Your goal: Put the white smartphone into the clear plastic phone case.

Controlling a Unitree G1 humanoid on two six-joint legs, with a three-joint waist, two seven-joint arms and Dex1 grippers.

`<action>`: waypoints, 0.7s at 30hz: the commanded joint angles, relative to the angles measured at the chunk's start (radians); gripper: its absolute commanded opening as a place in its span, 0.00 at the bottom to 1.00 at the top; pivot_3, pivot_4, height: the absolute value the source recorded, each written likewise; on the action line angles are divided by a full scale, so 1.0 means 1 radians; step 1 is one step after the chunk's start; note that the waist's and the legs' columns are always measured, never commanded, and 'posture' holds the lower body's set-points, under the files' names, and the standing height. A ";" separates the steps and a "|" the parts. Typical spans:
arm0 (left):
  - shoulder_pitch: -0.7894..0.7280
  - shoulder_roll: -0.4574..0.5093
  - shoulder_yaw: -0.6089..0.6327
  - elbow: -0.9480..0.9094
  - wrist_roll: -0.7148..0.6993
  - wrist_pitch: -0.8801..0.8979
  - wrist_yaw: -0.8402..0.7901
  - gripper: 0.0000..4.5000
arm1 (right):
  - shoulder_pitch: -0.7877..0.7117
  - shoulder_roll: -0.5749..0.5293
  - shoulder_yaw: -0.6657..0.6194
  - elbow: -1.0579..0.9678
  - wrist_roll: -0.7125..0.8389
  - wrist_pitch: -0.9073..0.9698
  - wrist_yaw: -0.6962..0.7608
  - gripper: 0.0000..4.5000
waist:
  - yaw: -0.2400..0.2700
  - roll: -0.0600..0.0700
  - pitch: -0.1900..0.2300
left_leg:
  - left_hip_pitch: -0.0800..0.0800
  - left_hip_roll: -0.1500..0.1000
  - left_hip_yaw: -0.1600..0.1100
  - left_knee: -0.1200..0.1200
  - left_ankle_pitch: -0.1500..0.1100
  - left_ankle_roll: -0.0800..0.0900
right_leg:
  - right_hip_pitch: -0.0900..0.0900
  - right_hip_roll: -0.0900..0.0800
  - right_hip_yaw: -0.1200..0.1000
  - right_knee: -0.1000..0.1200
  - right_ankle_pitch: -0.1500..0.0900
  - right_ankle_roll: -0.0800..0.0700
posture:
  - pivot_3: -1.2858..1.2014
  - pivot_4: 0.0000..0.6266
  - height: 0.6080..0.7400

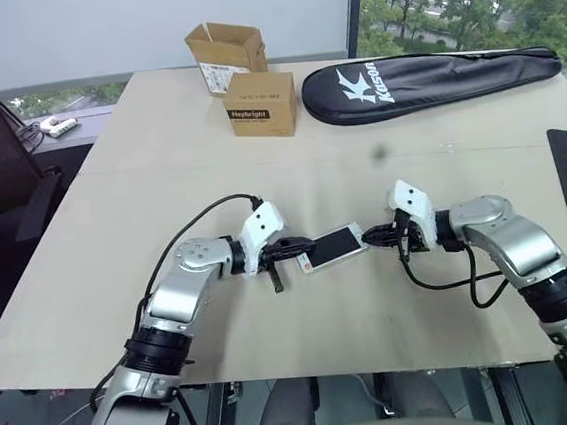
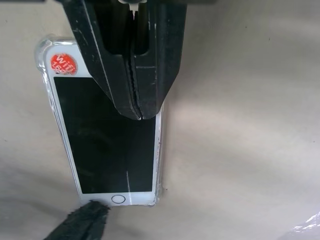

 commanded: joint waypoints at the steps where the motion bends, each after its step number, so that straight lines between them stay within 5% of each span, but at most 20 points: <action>1: -0.007 -0.002 -0.012 0.017 0.014 0.004 0.003 0.00 | 0.049 -0.023 0.077 0.028 -0.019 0.043 0.037 0.00 | -0.001 0.000 0.000 | 0.000 0.000 0.000 0.000 0.000 0.000 | 0.000 0.000 0.000 0.000 0.000 0.000 | 0.52 0.24 1.00; 21: 0.002 -0.006 0.014 0.008 0.000 -0.002 0.010 0.00 | 0.000 -0.022 0.112 0.061 -0.103 0.071 -0.029 0.00 | -0.008 -0.004 -0.006 | 0.002 0.003 0.000 0.000 0.000 0.000 | 0.000 0.000 0.000 0.000 0.000 0.000 | 0.52 0.24 1.00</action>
